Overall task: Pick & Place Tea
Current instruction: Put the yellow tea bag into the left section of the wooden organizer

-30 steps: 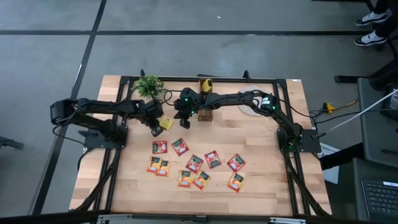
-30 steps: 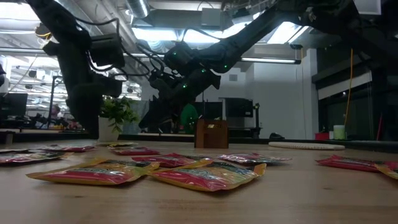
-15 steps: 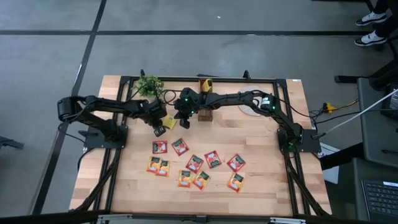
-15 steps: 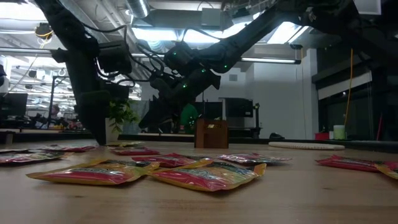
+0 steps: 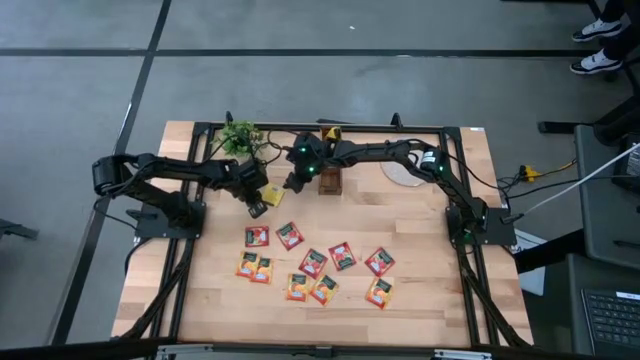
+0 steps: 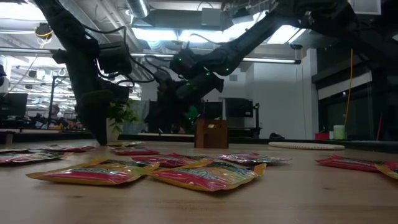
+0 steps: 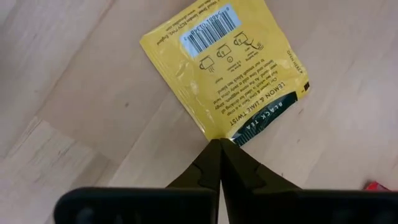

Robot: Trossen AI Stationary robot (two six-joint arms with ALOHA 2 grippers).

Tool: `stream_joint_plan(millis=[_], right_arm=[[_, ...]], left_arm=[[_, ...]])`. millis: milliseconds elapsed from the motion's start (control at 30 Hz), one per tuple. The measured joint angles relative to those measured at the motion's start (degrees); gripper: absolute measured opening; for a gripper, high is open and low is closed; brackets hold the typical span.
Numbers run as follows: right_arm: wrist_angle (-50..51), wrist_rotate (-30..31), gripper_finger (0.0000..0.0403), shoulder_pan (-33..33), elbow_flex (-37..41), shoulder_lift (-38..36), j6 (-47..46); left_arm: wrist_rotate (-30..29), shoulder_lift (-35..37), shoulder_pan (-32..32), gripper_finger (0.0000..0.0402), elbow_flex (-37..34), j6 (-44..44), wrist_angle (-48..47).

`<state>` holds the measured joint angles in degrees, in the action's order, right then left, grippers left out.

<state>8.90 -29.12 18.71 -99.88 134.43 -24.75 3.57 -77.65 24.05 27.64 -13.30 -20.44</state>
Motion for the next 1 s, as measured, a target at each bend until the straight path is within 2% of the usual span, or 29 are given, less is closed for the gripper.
stream_joint_plan(millis=[200, 433, 700, 1000], right_arm=[[5.42, -0.54, 0.0154, 0.15, 0.0, 0.0, -5.39], [4.94, 1.08, 0.0195, 0.14, 0.0, -0.02, -7.05], [4.38, 3.55, 0.0217, 0.14, -0.07, 1.16, -8.04], [2.22, 3.53, 0.0219, 0.14, -0.09, 2.58, -9.86]], left_arm=[[0.15, -0.07, 0.07, 0.0002, -0.14, -0.07, 1.33], [0.14, -0.09, 0.07, 0.0002, -0.14, -0.48, 2.66], [0.29, -0.09, 0.09, 0.0002, -0.11, -0.48, 2.71], [1.12, -0.2, 0.11, 0.0002, -0.21, 0.41, 4.64]])
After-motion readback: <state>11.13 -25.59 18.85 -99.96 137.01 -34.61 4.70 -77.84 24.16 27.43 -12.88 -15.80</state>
